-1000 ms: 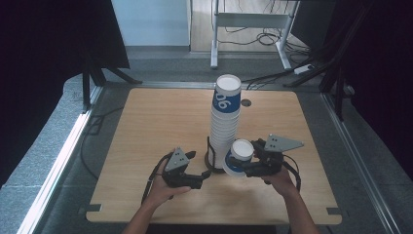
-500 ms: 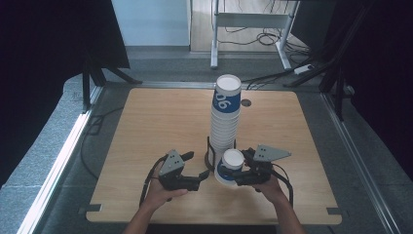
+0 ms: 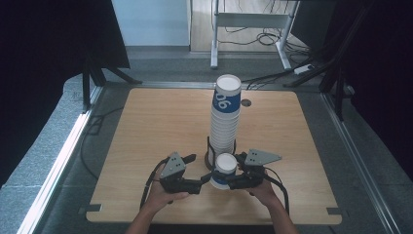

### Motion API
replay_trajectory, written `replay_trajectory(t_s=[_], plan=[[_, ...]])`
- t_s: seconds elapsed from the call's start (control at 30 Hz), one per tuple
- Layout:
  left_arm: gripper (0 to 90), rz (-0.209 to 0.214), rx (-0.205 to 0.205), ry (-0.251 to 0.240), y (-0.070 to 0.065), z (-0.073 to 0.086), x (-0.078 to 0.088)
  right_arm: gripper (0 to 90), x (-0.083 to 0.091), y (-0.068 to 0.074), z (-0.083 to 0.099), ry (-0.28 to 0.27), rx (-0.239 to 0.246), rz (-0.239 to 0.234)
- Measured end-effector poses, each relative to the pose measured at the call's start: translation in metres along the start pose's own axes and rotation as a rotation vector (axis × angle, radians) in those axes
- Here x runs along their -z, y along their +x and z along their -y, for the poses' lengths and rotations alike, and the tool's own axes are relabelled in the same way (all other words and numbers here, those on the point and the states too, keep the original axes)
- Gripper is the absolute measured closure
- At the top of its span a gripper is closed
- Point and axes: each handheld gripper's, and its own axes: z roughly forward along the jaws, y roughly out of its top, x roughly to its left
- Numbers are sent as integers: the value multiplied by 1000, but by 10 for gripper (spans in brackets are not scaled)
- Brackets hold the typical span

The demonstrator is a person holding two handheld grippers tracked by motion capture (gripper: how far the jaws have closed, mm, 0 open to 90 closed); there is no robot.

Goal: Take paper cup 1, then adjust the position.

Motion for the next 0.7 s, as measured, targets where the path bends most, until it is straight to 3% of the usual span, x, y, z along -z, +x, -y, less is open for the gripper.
replay_trajectory(t_s=[0.37,0.7], plan=[[164,-2,14,0,2,3,4,269,-1,3,1,-16,-12,-10],[156,0,-7,14,-2,4,3,270,1,3,0,-28,-13,4]])
